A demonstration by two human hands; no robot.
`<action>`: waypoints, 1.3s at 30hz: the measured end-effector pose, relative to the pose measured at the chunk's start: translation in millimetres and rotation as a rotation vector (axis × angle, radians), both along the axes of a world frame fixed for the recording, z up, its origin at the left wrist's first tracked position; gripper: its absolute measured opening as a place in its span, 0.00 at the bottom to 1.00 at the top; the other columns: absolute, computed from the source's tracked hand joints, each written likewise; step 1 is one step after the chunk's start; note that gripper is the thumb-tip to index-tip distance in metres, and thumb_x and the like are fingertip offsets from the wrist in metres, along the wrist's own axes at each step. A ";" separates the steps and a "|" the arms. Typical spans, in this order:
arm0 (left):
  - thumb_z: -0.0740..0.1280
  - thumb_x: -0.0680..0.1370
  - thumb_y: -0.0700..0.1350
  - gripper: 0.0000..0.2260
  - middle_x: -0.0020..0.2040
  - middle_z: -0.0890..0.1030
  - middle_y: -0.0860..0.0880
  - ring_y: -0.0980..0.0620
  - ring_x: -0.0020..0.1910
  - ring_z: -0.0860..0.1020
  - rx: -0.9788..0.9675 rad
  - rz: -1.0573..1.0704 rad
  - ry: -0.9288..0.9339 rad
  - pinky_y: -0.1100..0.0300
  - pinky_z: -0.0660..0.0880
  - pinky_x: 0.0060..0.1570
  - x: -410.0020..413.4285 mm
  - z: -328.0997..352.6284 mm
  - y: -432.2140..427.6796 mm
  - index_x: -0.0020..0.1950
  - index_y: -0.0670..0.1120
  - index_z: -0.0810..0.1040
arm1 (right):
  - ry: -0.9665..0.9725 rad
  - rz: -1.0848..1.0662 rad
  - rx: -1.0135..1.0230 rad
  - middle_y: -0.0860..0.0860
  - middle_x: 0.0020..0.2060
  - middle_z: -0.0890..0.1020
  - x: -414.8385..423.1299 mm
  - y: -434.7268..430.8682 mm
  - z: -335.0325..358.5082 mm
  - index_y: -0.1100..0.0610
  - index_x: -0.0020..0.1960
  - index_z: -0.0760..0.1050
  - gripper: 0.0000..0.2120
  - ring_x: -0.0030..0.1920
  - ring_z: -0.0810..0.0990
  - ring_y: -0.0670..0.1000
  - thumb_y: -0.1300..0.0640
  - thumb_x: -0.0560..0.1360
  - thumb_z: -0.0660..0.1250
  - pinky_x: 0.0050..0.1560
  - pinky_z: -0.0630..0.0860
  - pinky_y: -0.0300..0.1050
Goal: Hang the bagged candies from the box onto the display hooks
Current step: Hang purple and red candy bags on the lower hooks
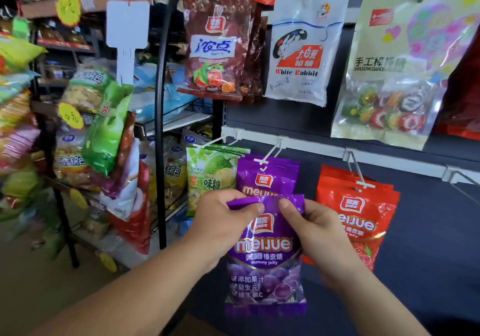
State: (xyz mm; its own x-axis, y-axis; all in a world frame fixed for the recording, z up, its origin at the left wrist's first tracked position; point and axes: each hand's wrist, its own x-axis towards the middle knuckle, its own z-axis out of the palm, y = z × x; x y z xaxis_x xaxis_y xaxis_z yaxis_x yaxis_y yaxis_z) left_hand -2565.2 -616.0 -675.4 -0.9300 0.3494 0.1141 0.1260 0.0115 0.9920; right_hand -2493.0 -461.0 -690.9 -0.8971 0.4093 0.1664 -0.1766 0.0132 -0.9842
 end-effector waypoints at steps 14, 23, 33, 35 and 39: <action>0.79 0.73 0.44 0.05 0.40 0.87 0.45 0.44 0.41 0.87 0.009 0.045 0.109 0.43 0.85 0.45 -95.4 8.7 38.3 0.46 0.47 0.85 | 0.147 -0.169 -0.025 0.59 0.37 0.86 -58.3 12.3 0.4 0.63 0.41 0.82 0.15 0.35 0.83 0.49 0.58 0.82 0.66 0.33 0.80 0.42; 0.77 0.74 0.44 0.05 0.43 0.88 0.45 0.44 0.43 0.87 0.014 0.008 0.092 0.50 0.85 0.44 -123.9 -1.8 45.2 0.48 0.47 0.85 | 0.119 -0.201 -0.046 0.59 0.42 0.88 -81.6 21.4 -8.8 0.61 0.45 0.86 0.11 0.46 0.87 0.63 0.57 0.81 0.69 0.48 0.85 0.62; 0.77 0.74 0.46 0.07 0.42 0.88 0.48 0.48 0.41 0.87 -0.008 -0.081 0.092 0.52 0.85 0.44 -124.8 4.9 46.4 0.49 0.48 0.85 | 0.210 -0.373 0.074 0.56 0.36 0.87 -79.6 23.9 -12.4 0.60 0.40 0.84 0.13 0.37 0.84 0.49 0.56 0.81 0.69 0.37 0.81 0.47; 0.76 0.75 0.47 0.06 0.43 0.88 0.48 0.48 0.42 0.87 -0.046 -0.103 0.066 0.50 0.85 0.46 -125.9 4.3 46.5 0.51 0.49 0.85 | 0.170 -0.376 0.020 0.54 0.33 0.86 -80.4 26.7 -13.7 0.59 0.39 0.84 0.14 0.34 0.83 0.48 0.56 0.81 0.69 0.32 0.79 0.43; 0.78 0.73 0.46 0.07 0.43 0.88 0.48 0.48 0.41 0.87 -0.040 -0.034 0.080 0.46 0.85 0.47 -130.6 -2.2 50.9 0.49 0.48 0.85 | 0.100 -0.407 0.059 0.52 0.34 0.87 -81.5 31.2 -16.4 0.58 0.39 0.84 0.13 0.34 0.85 0.47 0.55 0.81 0.69 0.34 0.81 0.45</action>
